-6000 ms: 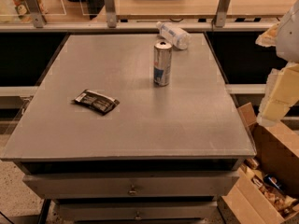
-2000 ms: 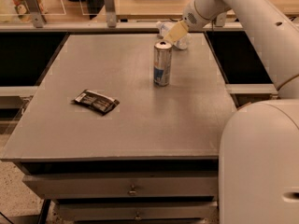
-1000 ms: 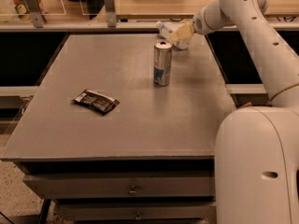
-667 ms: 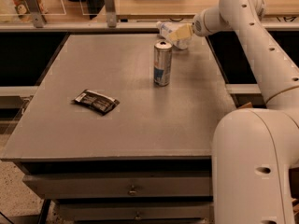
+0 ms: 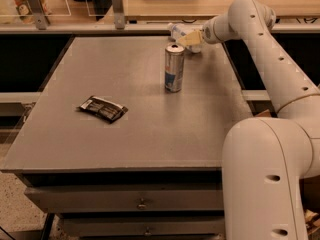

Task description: Pick blue plastic bottle

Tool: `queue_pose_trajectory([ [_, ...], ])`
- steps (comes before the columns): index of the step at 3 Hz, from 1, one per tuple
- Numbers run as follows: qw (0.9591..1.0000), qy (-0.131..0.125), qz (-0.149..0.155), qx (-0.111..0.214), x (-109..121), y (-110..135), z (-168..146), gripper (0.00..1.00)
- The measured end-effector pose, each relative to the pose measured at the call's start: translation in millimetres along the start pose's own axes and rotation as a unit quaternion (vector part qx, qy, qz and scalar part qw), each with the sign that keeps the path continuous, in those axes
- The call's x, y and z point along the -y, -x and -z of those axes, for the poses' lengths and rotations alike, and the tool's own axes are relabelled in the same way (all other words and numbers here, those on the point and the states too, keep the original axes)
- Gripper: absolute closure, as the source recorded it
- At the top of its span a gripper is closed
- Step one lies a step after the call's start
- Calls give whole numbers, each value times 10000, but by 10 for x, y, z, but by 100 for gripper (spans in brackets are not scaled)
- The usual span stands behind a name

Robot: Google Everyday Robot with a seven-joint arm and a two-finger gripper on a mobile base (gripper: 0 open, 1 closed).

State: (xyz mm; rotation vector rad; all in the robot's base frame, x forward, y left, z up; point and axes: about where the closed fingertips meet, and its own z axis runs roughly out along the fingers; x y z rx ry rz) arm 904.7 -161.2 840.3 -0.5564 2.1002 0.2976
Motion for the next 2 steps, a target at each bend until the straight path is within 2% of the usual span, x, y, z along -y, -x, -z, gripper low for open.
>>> queue_pose_trajectory([
  [1,10000,26,-15,25,-21,-31,-36,18],
  [2,10000,41,-25,74,-24,-47,-6,41],
])
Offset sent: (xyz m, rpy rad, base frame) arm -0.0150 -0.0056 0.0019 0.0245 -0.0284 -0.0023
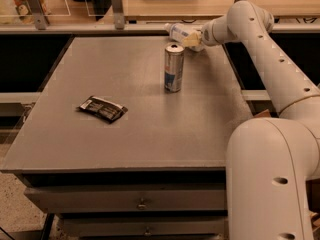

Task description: Pick blue plastic bottle

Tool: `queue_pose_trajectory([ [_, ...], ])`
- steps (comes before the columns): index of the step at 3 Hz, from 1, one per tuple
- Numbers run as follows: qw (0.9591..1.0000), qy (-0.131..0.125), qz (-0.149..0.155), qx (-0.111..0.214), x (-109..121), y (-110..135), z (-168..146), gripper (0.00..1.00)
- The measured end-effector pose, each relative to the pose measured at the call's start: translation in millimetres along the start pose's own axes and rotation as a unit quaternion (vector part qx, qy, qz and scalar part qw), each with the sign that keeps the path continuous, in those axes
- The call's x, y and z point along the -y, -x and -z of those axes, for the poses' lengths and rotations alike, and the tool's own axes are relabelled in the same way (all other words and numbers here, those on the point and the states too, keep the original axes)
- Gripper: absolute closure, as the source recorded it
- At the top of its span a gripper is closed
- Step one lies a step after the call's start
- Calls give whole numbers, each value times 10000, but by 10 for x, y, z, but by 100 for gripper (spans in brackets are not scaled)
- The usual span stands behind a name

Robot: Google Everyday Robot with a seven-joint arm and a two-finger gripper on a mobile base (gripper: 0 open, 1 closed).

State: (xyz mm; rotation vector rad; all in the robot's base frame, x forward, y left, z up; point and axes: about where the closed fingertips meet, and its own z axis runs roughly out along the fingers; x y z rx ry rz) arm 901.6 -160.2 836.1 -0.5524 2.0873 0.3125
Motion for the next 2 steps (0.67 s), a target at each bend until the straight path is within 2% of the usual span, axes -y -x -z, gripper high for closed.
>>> queue_pose_trajectory([
  [1,10000,11,18,65,6,3,71,64],
  [2,9997,145,134,169,-40,62,198,88],
])
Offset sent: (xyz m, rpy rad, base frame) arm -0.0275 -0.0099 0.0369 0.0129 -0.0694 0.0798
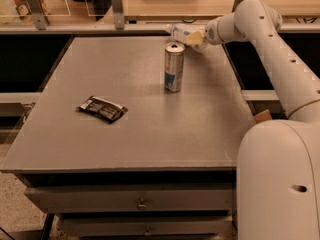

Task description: Pick blue plastic bottle

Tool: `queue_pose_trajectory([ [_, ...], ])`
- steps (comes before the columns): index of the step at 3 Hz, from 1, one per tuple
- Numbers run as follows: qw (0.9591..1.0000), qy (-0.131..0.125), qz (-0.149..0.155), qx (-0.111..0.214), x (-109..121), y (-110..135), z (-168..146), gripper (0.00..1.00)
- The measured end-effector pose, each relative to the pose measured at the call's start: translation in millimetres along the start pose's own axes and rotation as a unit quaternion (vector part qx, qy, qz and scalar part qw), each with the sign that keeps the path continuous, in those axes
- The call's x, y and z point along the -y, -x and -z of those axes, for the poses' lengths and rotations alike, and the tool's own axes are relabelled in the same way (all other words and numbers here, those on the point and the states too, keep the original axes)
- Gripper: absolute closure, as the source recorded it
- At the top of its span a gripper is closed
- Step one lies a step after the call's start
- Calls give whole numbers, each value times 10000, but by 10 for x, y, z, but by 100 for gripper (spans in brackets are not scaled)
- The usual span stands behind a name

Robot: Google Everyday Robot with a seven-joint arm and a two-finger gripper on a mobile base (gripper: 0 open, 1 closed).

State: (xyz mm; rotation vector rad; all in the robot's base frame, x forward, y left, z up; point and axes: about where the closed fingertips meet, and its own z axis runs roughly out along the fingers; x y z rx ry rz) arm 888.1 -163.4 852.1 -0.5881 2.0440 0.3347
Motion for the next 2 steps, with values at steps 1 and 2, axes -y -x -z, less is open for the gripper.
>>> queue_pose_trajectory([
  [1,9992,302,96,257,-113,147,209,100],
  [2,9949,764,244,613,-341,370,453,100],
])
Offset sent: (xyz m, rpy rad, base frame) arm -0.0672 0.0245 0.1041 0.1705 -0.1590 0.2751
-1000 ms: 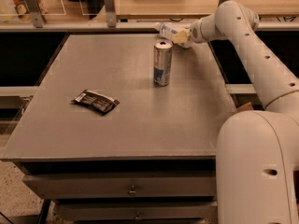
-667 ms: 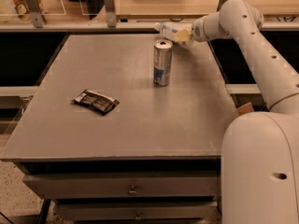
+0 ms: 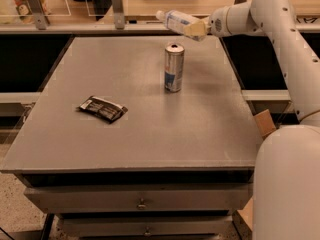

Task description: Pick blue plastic bottle

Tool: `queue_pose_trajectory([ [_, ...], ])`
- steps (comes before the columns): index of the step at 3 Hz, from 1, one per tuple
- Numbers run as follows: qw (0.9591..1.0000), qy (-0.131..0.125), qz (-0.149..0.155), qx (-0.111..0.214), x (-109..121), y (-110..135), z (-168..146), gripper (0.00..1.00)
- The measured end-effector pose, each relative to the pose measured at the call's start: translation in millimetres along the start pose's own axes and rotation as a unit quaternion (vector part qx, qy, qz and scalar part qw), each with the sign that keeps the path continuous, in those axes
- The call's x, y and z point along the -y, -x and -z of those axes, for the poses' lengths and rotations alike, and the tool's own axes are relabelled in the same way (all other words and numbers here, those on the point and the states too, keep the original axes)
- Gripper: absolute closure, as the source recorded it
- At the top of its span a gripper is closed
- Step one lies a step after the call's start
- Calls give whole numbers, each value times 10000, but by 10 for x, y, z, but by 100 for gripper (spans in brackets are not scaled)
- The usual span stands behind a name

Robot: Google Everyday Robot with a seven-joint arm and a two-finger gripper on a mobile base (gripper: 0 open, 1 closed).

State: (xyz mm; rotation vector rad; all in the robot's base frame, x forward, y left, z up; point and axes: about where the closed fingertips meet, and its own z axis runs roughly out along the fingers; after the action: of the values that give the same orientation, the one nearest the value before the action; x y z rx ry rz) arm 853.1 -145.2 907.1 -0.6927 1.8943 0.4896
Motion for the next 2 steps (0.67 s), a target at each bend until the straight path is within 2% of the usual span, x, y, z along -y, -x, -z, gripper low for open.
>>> queue_pose_trajectory([
  [1,9986,429,229,184,-317,253,234,100],
  [2,9940,808,704,207,-666,519,453,100],
])
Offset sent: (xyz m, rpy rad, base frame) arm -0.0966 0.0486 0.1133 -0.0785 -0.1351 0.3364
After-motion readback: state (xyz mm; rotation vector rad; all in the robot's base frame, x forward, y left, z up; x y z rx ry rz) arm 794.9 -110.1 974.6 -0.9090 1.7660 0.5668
